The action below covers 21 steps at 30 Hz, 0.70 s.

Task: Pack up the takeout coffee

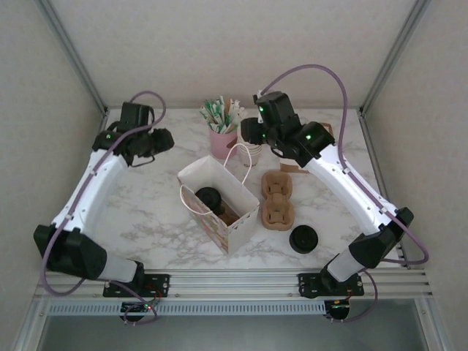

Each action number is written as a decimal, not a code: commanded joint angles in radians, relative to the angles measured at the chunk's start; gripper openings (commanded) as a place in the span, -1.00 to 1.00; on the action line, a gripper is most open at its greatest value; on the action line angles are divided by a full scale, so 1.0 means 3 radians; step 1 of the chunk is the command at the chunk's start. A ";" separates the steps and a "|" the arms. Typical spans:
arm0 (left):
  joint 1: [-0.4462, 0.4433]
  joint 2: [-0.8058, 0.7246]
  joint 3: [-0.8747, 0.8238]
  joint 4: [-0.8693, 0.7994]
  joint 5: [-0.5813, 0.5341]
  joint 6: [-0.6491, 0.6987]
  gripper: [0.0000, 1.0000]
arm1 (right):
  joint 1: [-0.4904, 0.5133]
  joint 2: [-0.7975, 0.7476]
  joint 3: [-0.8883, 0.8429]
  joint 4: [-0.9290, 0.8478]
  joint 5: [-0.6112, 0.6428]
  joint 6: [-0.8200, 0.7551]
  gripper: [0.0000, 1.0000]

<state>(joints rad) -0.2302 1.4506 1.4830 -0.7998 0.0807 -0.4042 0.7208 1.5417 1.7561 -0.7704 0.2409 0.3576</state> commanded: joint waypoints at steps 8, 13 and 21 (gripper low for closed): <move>-0.0025 0.1291 0.1618 -0.0304 0.0374 0.0209 -0.26 | -0.0141 -0.0523 -0.0777 0.0201 -0.0067 0.0130 -0.11; -0.0096 0.1930 0.2533 -0.0495 0.0526 0.0276 -0.30 | -0.0186 -0.0572 -0.0870 0.0195 -0.0063 0.0075 -0.11; -0.0163 0.2819 0.3831 -0.0887 0.0687 0.0335 -0.37 | -0.0216 -0.0565 -0.0918 0.0160 -0.0111 0.0015 -0.10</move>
<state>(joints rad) -0.2710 2.2498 2.5427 -0.9749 0.2489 -0.3210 0.6605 1.3945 1.4937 -0.7357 0.2245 0.3779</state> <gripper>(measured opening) 0.320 0.447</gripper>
